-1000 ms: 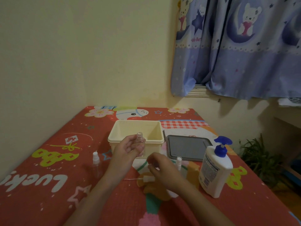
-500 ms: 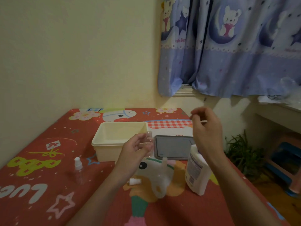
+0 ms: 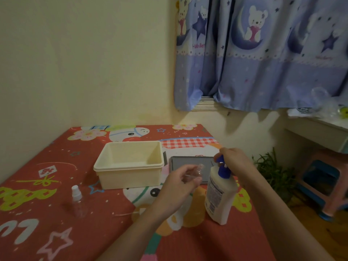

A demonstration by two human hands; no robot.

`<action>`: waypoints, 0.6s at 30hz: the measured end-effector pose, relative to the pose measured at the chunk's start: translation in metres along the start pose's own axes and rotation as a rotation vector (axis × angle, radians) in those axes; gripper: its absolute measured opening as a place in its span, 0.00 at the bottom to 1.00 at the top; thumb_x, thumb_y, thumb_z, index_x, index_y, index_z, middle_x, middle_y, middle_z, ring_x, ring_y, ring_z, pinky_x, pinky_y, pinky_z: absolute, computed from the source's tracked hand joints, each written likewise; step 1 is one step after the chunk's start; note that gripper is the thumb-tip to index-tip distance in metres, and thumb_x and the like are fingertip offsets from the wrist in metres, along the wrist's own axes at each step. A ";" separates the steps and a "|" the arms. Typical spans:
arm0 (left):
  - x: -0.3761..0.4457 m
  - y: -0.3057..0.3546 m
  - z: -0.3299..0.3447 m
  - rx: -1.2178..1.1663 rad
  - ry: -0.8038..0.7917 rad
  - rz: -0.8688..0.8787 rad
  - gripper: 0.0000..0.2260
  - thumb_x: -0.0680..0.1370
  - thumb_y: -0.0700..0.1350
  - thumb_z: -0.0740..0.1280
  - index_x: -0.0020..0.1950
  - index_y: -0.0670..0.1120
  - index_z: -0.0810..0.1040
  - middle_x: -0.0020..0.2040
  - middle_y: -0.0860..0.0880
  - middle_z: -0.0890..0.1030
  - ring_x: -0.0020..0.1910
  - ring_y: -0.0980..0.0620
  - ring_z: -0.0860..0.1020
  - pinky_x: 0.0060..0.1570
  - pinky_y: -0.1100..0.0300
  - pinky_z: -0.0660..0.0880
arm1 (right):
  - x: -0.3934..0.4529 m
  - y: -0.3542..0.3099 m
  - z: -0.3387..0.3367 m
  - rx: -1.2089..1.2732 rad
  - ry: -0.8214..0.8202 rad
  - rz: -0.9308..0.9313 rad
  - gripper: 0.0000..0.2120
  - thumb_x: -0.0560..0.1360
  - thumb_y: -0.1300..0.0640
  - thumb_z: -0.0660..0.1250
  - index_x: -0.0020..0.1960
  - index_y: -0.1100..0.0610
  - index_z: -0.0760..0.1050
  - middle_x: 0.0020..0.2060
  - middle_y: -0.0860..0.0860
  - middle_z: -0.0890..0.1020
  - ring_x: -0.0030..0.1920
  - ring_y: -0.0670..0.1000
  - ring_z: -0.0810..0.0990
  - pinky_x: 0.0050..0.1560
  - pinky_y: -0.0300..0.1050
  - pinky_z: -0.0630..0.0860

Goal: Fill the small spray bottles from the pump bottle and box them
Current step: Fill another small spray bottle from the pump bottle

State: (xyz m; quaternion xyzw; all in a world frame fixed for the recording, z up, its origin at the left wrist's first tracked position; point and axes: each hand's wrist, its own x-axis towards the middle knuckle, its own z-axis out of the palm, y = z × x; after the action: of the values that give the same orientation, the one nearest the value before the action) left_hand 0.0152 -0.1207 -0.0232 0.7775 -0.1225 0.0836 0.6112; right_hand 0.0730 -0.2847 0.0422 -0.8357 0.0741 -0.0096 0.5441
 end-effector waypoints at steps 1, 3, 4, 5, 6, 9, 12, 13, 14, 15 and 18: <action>0.001 0.001 0.003 0.003 -0.012 -0.010 0.12 0.78 0.45 0.68 0.55 0.61 0.75 0.52 0.58 0.81 0.52 0.61 0.78 0.47 0.72 0.75 | 0.002 -0.001 0.000 0.006 -0.013 0.018 0.14 0.76 0.62 0.56 0.40 0.59 0.78 0.40 0.54 0.78 0.43 0.55 0.76 0.47 0.51 0.73; 0.004 0.002 0.008 -0.001 -0.031 -0.026 0.12 0.78 0.45 0.68 0.59 0.59 0.76 0.50 0.58 0.81 0.50 0.62 0.78 0.46 0.71 0.75 | 0.004 -0.002 0.000 0.022 -0.035 0.055 0.13 0.77 0.64 0.56 0.41 0.61 0.78 0.39 0.51 0.78 0.41 0.52 0.76 0.48 0.50 0.74; 0.005 0.003 0.010 -0.010 -0.044 -0.032 0.13 0.78 0.45 0.68 0.61 0.56 0.76 0.49 0.58 0.81 0.48 0.63 0.79 0.45 0.70 0.76 | 0.005 -0.002 0.000 0.021 -0.045 0.062 0.14 0.77 0.63 0.56 0.41 0.61 0.78 0.39 0.50 0.78 0.42 0.52 0.77 0.50 0.51 0.75; 0.007 0.005 0.012 -0.017 -0.056 -0.036 0.13 0.78 0.45 0.68 0.63 0.54 0.76 0.49 0.58 0.81 0.46 0.63 0.79 0.44 0.68 0.77 | 0.006 -0.002 0.001 0.015 -0.053 0.061 0.14 0.78 0.61 0.55 0.40 0.60 0.78 0.40 0.50 0.79 0.43 0.52 0.78 0.52 0.51 0.76; 0.008 0.006 0.013 -0.020 -0.065 -0.039 0.14 0.79 0.45 0.67 0.64 0.52 0.76 0.50 0.57 0.81 0.47 0.63 0.79 0.44 0.68 0.77 | 0.007 -0.002 0.002 0.001 -0.057 0.064 0.15 0.78 0.60 0.55 0.40 0.60 0.78 0.40 0.50 0.80 0.45 0.53 0.79 0.54 0.52 0.76; 0.013 0.012 0.018 -0.044 -0.083 -0.033 0.15 0.79 0.44 0.66 0.66 0.50 0.76 0.52 0.54 0.80 0.48 0.59 0.78 0.43 0.65 0.77 | 0.010 -0.004 0.005 -0.050 -0.043 0.091 0.13 0.78 0.59 0.55 0.49 0.62 0.78 0.37 0.49 0.77 0.39 0.52 0.74 0.45 0.49 0.74; 0.016 0.015 0.020 -0.038 -0.092 -0.030 0.16 0.79 0.44 0.66 0.67 0.50 0.75 0.50 0.55 0.80 0.46 0.60 0.78 0.44 0.63 0.78 | 0.014 -0.003 0.005 -0.065 -0.049 0.079 0.15 0.78 0.60 0.55 0.54 0.65 0.77 0.35 0.50 0.76 0.35 0.51 0.71 0.38 0.45 0.69; 0.017 0.014 0.020 -0.034 -0.099 -0.032 0.17 0.79 0.45 0.66 0.68 0.50 0.75 0.51 0.54 0.80 0.47 0.59 0.78 0.45 0.63 0.79 | 0.015 -0.002 0.005 -0.083 -0.056 0.067 0.15 0.78 0.60 0.55 0.55 0.65 0.77 0.35 0.50 0.76 0.36 0.51 0.71 0.39 0.45 0.69; 0.017 0.014 0.020 -0.033 -0.108 -0.033 0.18 0.79 0.45 0.66 0.69 0.50 0.74 0.52 0.53 0.80 0.48 0.57 0.79 0.45 0.63 0.79 | 0.015 -0.001 0.004 -0.105 -0.067 0.059 0.15 0.78 0.61 0.54 0.55 0.65 0.77 0.36 0.49 0.75 0.38 0.52 0.71 0.42 0.45 0.69; 0.017 0.014 0.019 -0.037 -0.116 -0.032 0.18 0.79 0.45 0.66 0.69 0.50 0.74 0.53 0.52 0.81 0.50 0.55 0.80 0.44 0.63 0.78 | 0.015 0.000 0.003 -0.130 -0.074 0.038 0.14 0.78 0.61 0.54 0.55 0.65 0.76 0.36 0.49 0.75 0.38 0.52 0.72 0.43 0.44 0.70; 0.018 0.016 0.019 -0.067 -0.128 -0.024 0.18 0.80 0.44 0.65 0.70 0.50 0.74 0.54 0.48 0.81 0.48 0.53 0.80 0.41 0.65 0.77 | 0.013 0.002 -0.001 -0.057 -0.090 0.019 0.12 0.77 0.58 0.57 0.47 0.62 0.77 0.33 0.51 0.76 0.31 0.49 0.73 0.31 0.40 0.70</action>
State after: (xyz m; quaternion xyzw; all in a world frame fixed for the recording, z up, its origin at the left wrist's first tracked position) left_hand 0.0275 -0.1443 -0.0082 0.7616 -0.1548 0.0224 0.6288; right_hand 0.0860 -0.2881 0.0403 -0.8497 0.0576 0.0350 0.5230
